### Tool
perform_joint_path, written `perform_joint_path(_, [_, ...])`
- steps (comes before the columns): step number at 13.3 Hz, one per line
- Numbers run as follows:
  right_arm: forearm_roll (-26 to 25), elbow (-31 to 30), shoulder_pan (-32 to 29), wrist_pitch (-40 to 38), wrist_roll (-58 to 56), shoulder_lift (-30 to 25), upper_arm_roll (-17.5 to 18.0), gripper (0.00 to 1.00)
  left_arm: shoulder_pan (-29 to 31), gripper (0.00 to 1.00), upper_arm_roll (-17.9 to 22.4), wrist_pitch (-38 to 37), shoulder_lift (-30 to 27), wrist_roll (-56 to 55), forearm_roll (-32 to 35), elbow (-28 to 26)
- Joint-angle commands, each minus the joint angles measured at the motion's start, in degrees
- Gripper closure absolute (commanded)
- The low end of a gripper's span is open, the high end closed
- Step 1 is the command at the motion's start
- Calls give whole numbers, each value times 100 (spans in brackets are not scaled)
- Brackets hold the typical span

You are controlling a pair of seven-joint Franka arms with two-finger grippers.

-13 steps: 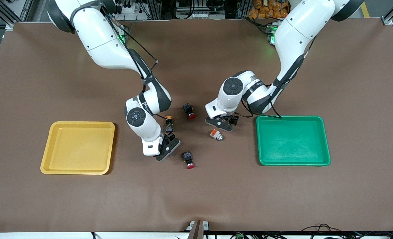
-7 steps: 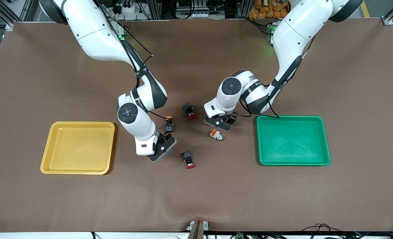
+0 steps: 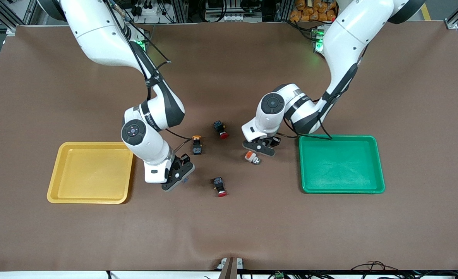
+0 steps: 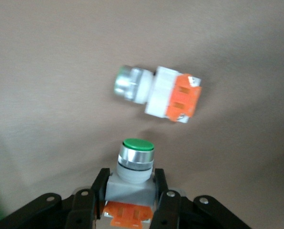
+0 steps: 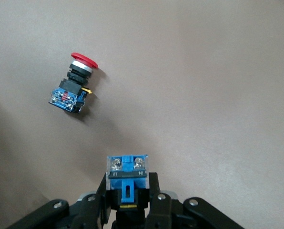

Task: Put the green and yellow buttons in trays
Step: 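Carry the green button to the green tray while the right gripper carries yellow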

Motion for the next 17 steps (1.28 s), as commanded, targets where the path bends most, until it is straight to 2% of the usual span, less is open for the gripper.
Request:
perform_joint_path(1, [-1, -174, -50, -44, 13, -228, 33, 100, 69, 100, -24, -660, -748, -50, -54, -121])
perform_joint_path(5, [-1, -156, -67, -44, -13, -263, 24, 100, 481, 100, -42, -1285, -1399, 327, -80, -130])
perform_joint_path(8, [-1, -165, -67, -44, -13, -272, 24, 100, 1139, 100, -50, -1523, -1620, 941, -658, -121])
perform_joint_path(10, [-1, -165, -76, -61, -5, -341, -10, 100, 1728, 100, -42, -1576, -1655, 1679, -1037, -95])
perform_joint_path(12, [-1, -174, -198, -227, 13, -429, -37, 100, 2168, 100, -33, -1699, -1655, 2111, -1100, -86])
perform_joint_path(17, [-1, -182, -830, -973, -49, -649, -37, 100, 2810, 100, -7, -1778, -1515, 2263, -1056, -95])
